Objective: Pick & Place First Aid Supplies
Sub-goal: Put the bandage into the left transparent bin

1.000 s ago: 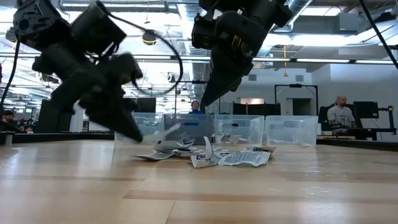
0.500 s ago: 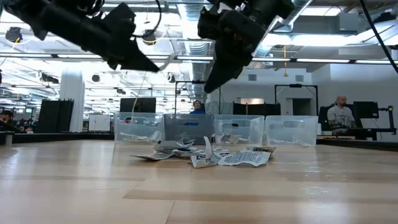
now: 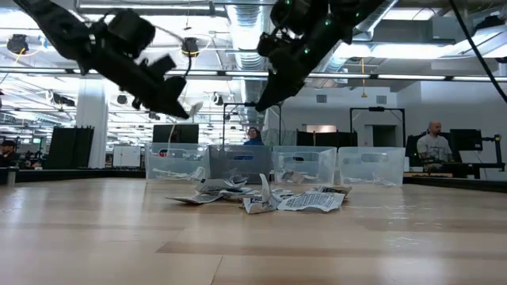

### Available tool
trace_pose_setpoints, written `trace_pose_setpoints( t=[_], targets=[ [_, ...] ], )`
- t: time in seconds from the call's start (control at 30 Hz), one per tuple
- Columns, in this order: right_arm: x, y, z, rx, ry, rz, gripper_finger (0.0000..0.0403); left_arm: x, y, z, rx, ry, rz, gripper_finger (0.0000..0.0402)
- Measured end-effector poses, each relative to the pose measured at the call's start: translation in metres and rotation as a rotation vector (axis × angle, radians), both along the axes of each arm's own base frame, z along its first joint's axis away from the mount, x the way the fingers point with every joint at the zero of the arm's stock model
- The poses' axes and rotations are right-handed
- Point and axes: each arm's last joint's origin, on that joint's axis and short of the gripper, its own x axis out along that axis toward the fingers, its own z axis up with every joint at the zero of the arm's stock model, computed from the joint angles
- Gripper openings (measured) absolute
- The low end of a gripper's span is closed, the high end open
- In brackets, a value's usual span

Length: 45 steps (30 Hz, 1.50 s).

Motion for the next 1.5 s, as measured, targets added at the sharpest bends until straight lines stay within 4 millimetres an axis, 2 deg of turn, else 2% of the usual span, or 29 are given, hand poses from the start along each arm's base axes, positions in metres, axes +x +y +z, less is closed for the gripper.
trace_pose_setpoints(
  t=[0.13, 0.27, 0.43, 0.7, 0.87, 1.07, 1.3, 1.5],
  targets=[
    [-0.006, -0.022, 0.000, -0.041, 0.015, -0.015, 0.0000, -0.006, 0.025, -0.011, -0.086, 0.003, 0.017, 0.0016],
    [-0.011, -0.036, 0.000, -0.060, 0.020, -0.027, 0.0000, -0.007, 0.039, -0.019, -0.144, -0.026, -0.005, 0.0023],
    [-0.013, -0.045, 0.000, -0.063, 0.021, -0.021, 0.0000, -0.003, 0.041, -0.025, -0.168, -0.013, -0.038, 0.0052],
    [-0.012, -0.041, 0.000, -0.044, 0.016, -0.023, 0.0000, -0.003, 0.040, -0.025, -0.164, -0.009, -0.043, 0.0099],
    [-0.007, -0.025, 0.000, -0.002, 0.003, 0.004, 0.0000, 0.001, 0.034, -0.024, -0.159, -0.003, -0.128, 0.0112],
    [0.004, 0.007, -0.004, 0.034, 0.001, 0.056, 0.0000, 0.006, 0.015, -0.011, -0.148, -0.057, -0.317, 0.0111],
    [0.027, 0.039, -0.038, 0.200, 0.000, -0.067, 0.0000, 0.006, -0.015, 0.004, -0.214, -0.127, -0.604, 0.0108],
    [0.039, 0.077, -0.063, 0.249, 0.032, -0.070, 0.0000, 0.005, -0.042, 0.004, -0.296, -0.157, -0.726, 0.0108]
  ],
)
